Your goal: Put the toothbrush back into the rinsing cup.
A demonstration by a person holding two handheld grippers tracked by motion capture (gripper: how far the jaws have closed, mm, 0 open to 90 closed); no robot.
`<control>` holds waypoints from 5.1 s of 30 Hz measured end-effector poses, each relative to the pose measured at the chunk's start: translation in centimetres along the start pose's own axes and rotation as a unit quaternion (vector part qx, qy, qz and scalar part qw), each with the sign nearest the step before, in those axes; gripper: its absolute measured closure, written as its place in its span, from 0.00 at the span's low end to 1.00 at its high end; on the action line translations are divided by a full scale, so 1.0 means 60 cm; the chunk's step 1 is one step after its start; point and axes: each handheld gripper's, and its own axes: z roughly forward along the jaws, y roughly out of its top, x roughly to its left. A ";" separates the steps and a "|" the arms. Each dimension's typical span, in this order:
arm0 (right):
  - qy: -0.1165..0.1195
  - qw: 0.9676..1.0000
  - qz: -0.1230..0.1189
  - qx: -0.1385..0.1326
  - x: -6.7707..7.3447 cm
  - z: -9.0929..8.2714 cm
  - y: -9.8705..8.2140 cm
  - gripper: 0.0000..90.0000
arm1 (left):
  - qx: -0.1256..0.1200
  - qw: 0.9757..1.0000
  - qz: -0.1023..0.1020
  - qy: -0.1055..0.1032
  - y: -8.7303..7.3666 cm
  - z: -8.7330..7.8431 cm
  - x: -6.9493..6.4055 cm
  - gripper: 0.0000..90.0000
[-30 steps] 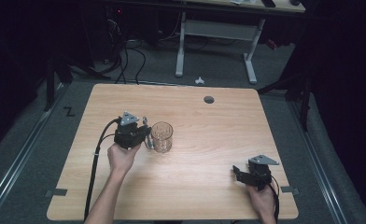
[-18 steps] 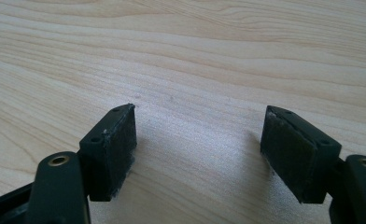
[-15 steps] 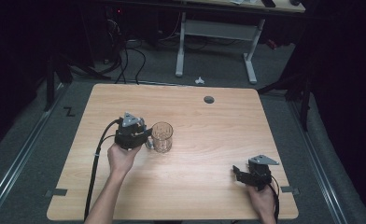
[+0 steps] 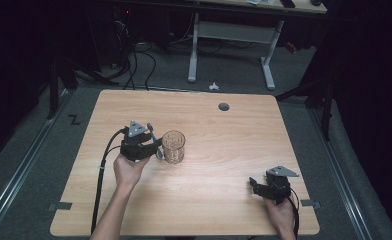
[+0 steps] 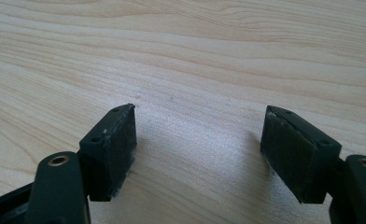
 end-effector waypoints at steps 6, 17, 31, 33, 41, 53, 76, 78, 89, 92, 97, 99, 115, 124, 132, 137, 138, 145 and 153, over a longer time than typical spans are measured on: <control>0.000 1.000 0.000 0.000 0.000 0.000 0.000 0.30 | -0.005 1.000 0.003 0.004 0.000 -0.012 0.001 0.59; 0.000 1.000 0.000 0.000 0.000 0.000 0.000 0.30 | -0.007 1.000 0.001 0.010 -0.007 -0.028 0.009 0.59; 0.000 1.000 0.000 0.000 0.000 0.000 0.000 0.30 | -0.017 1.000 -0.003 0.012 -0.007 -0.046 0.013 0.59; 0.000 1.000 0.000 0.000 0.000 0.000 0.000 0.30 | -0.017 1.000 -0.003 0.014 -0.008 -0.050 0.015 0.60; 0.001 1.000 0.001 0.000 0.000 0.000 0.000 0.30 | -0.020 0.999 0.011 0.037 -0.010 -0.067 0.017 0.59; 0.001 1.000 0.003 0.001 0.000 0.000 0.000 0.30 | -0.025 0.999 -0.010 0.040 -0.031 -0.083 0.032 0.59; 0.001 1.000 0.003 0.001 0.000 0.000 0.000 0.30 | -0.031 0.998 -0.033 0.042 -0.052 -0.114 0.045 0.58; 0.001 1.000 0.001 0.000 0.000 0.000 0.000 0.30 | -0.032 0.998 -0.034 0.043 -0.054 -0.116 0.046 0.58; 0.001 1.000 0.001 0.000 0.000 0.000 0.000 0.30 | -0.033 0.998 -0.039 0.045 -0.065 -0.122 0.049 0.57; 0.001 1.000 0.001 0.000 0.000 0.000 0.000 0.30 | -0.037 0.997 -0.044 0.046 -0.067 -0.126 0.052 0.57; 0.001 1.000 0.003 0.001 0.000 0.000 0.000 0.30 | -0.037 0.997 -0.046 0.048 -0.072 -0.129 0.054 0.57; 0.001 1.000 0.001 0.000 0.000 0.000 0.000 0.30 | -0.036 0.997 -0.047 0.048 -0.075 -0.130 0.054 0.57; 0.001 1.000 0.001 0.000 0.000 0.000 0.000 0.30 | -0.037 0.996 -0.060 0.048 -0.093 -0.134 0.060 0.57; 0.001 1.000 0.001 0.000 0.000 0.000 0.000 0.30 | -0.034 0.996 -0.066 0.048 -0.103 -0.133 0.062 0.56; 0.001 1.000 0.003 0.001 0.000 0.000 0.000 0.30 | -0.029 0.996 -0.072 0.045 -0.113 -0.128 0.062 0.56; 0.001 1.000 0.001 0.000 0.000 0.000 0.000 0.30 | -0.026 0.996 -0.075 0.044 -0.119 -0.124 0.061 0.56; 0.001 1.000 0.001 0.000 0.000 0.000 0.000 0.30 | -0.026 0.996 -0.076 0.045 -0.120 -0.124 0.060 0.56; 0.001 1.000 0.001 0.000 0.000 0.000 0.000 0.30 | -0.022 0.996 -0.080 0.044 -0.128 -0.117 0.059 0.56; 0.001 1.000 0.001 0.000 0.000 0.000 0.000 0.30 | -0.011 0.996 -0.077 0.043 -0.134 -0.107 0.056 0.55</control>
